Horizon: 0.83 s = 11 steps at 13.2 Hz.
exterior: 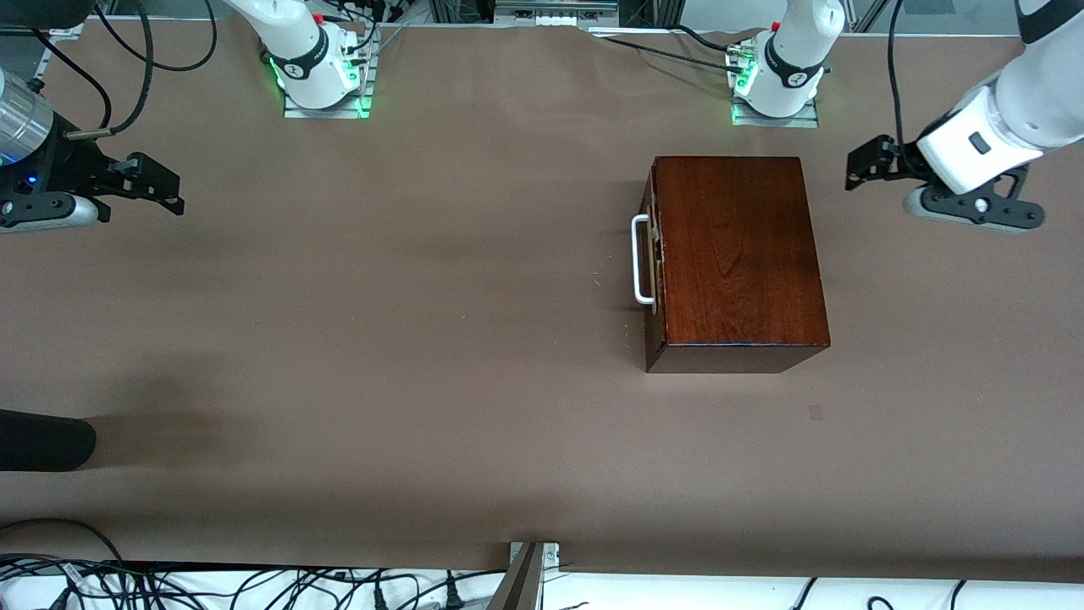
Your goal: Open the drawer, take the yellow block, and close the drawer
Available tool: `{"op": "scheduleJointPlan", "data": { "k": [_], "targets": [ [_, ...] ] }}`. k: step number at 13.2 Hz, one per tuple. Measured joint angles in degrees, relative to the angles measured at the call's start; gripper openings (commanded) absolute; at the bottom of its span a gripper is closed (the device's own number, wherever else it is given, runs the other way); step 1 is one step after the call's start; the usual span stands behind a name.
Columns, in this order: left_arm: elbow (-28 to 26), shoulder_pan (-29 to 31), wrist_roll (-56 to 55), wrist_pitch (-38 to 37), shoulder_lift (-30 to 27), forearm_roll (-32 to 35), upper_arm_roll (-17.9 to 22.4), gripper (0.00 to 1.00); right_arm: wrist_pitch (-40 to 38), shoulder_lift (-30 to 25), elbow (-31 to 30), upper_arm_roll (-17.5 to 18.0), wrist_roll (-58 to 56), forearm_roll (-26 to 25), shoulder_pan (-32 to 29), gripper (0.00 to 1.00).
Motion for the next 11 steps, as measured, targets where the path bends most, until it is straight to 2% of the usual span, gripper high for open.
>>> {"op": "scheduleJointPlan", "data": {
  "k": [4, 6, 9, 11],
  "targets": [
    [0.2, -2.27, -0.03, -0.05, 4.43, -0.36, -7.14, 1.0, 0.0, 0.0, 0.0, -0.02, 0.0, 0.0, -0.02, 1.0],
    [3.05, -4.45, -0.06, 0.36, 8.41, -0.36, -9.76, 1.0, 0.0, 0.0, 0.02, -0.02, 0.0, 0.0, -0.02, 1.0],
    [9.13, -9.13, -0.11, 0.46, 15.78, -0.35, -10.52, 1.0, 0.0, 0.0, 0.02, -0.02, 0.0, -0.01, -0.03, 1.0],
    [11.14, -12.03, -1.61, 2.27, 19.6, -0.35, -10.47, 1.0, 0.0, 0.0, 0.03, -0.02, 0.0, -0.01, -0.03, 1.0]
  ]
}}
